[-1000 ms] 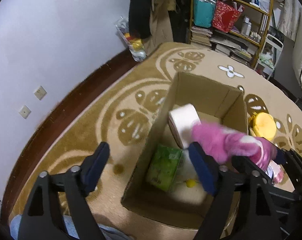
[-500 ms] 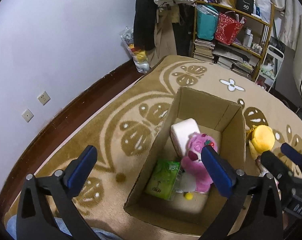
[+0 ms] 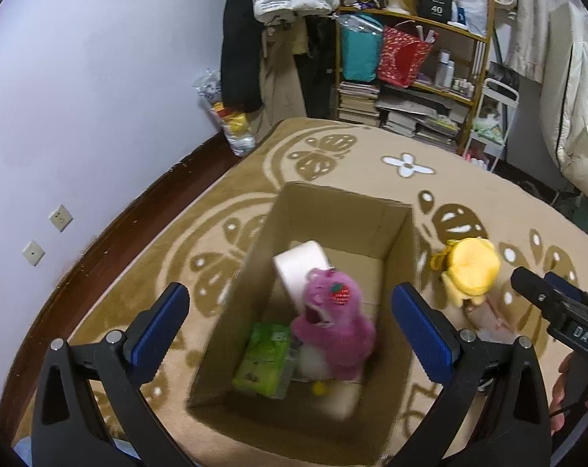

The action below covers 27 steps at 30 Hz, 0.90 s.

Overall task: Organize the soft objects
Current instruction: 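Move left tool to white-haired plush doll while right tool moves to pink wrapped package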

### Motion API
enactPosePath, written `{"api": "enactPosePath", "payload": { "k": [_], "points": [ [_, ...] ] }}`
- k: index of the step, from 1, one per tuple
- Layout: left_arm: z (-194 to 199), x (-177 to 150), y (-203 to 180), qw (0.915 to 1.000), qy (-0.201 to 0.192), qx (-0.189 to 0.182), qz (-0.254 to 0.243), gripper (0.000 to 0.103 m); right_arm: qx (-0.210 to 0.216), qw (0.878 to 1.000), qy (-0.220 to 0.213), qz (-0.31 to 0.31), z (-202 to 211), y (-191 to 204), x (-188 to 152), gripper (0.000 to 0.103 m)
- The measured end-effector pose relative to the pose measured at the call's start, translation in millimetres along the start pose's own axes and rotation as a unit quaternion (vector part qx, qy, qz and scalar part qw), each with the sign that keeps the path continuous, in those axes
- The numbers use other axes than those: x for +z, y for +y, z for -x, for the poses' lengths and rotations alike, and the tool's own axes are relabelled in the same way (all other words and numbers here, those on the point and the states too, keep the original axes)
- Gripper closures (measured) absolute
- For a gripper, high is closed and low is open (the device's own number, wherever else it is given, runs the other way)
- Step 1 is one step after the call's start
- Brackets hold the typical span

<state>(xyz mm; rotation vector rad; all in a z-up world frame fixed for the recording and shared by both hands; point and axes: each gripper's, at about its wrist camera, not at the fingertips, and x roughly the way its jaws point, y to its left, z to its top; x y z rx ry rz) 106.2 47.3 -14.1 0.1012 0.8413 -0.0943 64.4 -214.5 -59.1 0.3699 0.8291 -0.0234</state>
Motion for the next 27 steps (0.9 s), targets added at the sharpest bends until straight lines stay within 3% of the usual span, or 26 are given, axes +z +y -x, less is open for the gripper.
{"api": "enactPosePath", "payload": {
  "k": [14,27],
  "points": [
    [-5,-8,-69,0.9964,-0.005,-0.019,-0.083,0.001,-0.021,0.998,0.042,-0.051,-11,-56,-14,0.001],
    [-12,-17,-141,0.9880,0.010,-0.055,-0.144,0.001,-0.024,0.997,0.043,-0.063,-10,-81,-17,0.001]
  ]
}}
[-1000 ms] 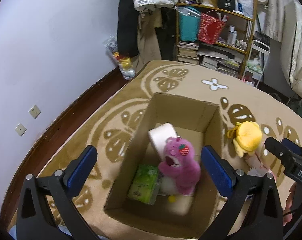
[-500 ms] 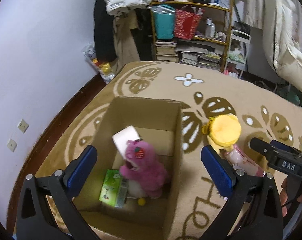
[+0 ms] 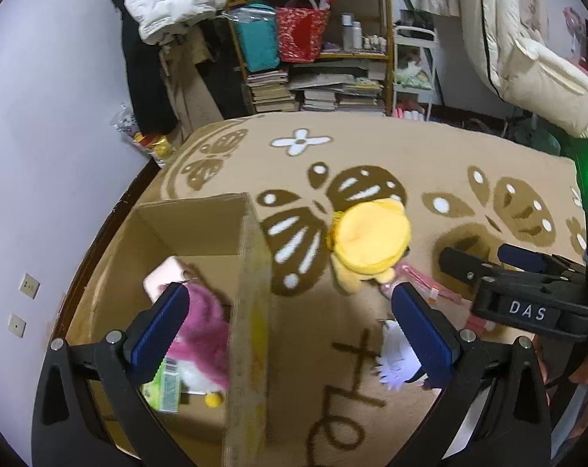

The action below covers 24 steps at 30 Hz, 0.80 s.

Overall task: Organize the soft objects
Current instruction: 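Move left tool to white-haired plush doll while right tool moves to pink wrapped package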

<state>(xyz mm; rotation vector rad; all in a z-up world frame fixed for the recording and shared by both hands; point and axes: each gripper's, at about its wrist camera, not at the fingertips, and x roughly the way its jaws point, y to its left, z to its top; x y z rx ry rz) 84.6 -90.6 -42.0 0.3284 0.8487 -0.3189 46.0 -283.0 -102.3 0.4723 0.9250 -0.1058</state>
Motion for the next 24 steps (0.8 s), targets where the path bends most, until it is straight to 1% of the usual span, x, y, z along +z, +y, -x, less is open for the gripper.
{"api": "enactPosePath", "payload": {
  "k": [6,10,11,14,19,24],
  "points": [
    [-12,-6,-27,0.9994,0.016,-0.018,-0.024,0.001,-0.003,1.000,0.010,-0.018,-5,-15,-1,0.001],
    [-23,-12,-44,0.9985,0.033,-0.027,-0.034,0.001,0.018,0.999,0.013,-0.047,-9,-26,-1,0.001],
    [-25,-14,-46,0.9985,0.035,-0.024,-0.034,0.001,0.020,0.999,0.014,-0.049,-10,-27,-1,0.001],
    [-30,-18,-53,0.9983,0.038,-0.021,-0.038,0.000,0.024,0.998,0.028,-0.048,-14,-32,-1,0.001],
    [-46,-25,-65,0.9966,0.061,-0.027,-0.048,0.000,0.032,0.997,0.054,-0.044,-24,-35,-3,0.001],
    [-61,-36,-74,0.9950,0.082,-0.033,-0.047,0.000,0.025,0.996,0.075,-0.035,-35,-32,-7,0.001]
  ]
}}
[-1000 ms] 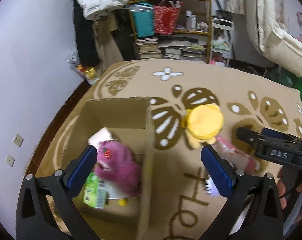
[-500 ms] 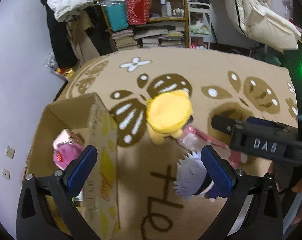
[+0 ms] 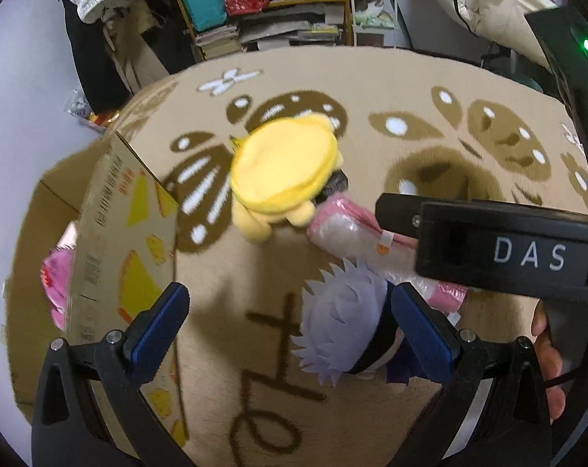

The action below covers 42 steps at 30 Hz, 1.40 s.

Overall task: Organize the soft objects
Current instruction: 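Move left tool to white-haired plush doll while right tool moves to pink wrapped package, then close left gripper on white-haired doll while right gripper closes on pink wrapped package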

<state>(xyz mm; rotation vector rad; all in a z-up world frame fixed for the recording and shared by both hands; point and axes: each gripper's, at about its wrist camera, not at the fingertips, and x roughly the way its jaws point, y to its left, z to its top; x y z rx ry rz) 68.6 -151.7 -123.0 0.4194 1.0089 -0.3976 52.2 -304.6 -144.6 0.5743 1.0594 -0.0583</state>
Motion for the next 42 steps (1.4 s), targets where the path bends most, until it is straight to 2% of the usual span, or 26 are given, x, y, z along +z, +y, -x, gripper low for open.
{"api": "enactPosePath", "payload": {
  "k": [4,10,20,25,35,38,42],
  "points": [
    [-10,-5,-1,0.9999,0.001,0.005,0.014,0.000,-0.014,1.000,0.022,0.008,-11,0,-1,0.002],
    [-25,-12,8,0.9966,0.014,-0.047,0.066,0.000,-0.018,0.999,0.037,0.017,-20,-1,-2,0.009],
    [-45,-21,16,0.9851,0.040,-0.099,0.135,0.000,-0.023,0.998,0.061,0.024,-27,-3,-6,0.043],
    [-55,-28,11,0.9798,0.068,-0.117,0.147,0.000,-0.029,0.997,0.070,0.033,-32,2,-6,0.043],
    [-54,-27,6,0.9872,0.056,-0.093,0.117,0.000,-0.023,0.996,0.076,0.031,-34,1,-6,0.042],
    [-47,-25,7,0.9905,0.046,-0.088,0.095,0.007,-0.020,0.997,0.073,0.028,-34,0,-7,0.042],
    [-46,-25,7,0.9874,0.051,-0.111,0.101,0.018,-0.019,0.997,0.074,0.026,-35,0,-7,0.042]
  ]
}}
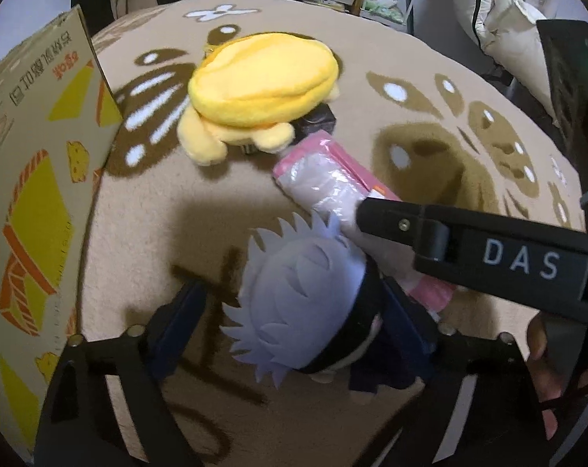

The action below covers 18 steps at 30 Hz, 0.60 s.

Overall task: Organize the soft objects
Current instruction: 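Close left gripper on white-haired doll while right gripper closes on pink wrapped package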

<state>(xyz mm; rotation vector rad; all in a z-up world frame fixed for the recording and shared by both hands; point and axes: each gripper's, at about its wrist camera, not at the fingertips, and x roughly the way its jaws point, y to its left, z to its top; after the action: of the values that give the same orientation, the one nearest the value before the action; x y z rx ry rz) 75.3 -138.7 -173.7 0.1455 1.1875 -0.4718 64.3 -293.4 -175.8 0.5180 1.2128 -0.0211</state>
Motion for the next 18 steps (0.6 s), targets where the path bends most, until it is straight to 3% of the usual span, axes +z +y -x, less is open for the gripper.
{"api": "enactPosePath", "payload": {
  "k": [4,14,16,18],
  "points": [
    [-4,-1,3,0.9997,0.008,-0.018,0.016,0.018,-0.002,1.000,0.001,-0.002,-1,1,1,0.042],
    [-10,-7,-6,0.9999,-0.005,-0.006,0.009,0.017,-0.005,1.000,0.003,0.002,-5,4,3,0.041],
    [-10,-5,-4,0.9998,-0.003,-0.013,0.017,0.020,-0.004,1.000,0.003,0.002,-5,3,3,0.041],
    [-7,-5,0,0.9994,-0.004,-0.024,0.023,0.032,-0.004,1.000,0.003,0.003,-4,3,2,0.041]
  ]
}}
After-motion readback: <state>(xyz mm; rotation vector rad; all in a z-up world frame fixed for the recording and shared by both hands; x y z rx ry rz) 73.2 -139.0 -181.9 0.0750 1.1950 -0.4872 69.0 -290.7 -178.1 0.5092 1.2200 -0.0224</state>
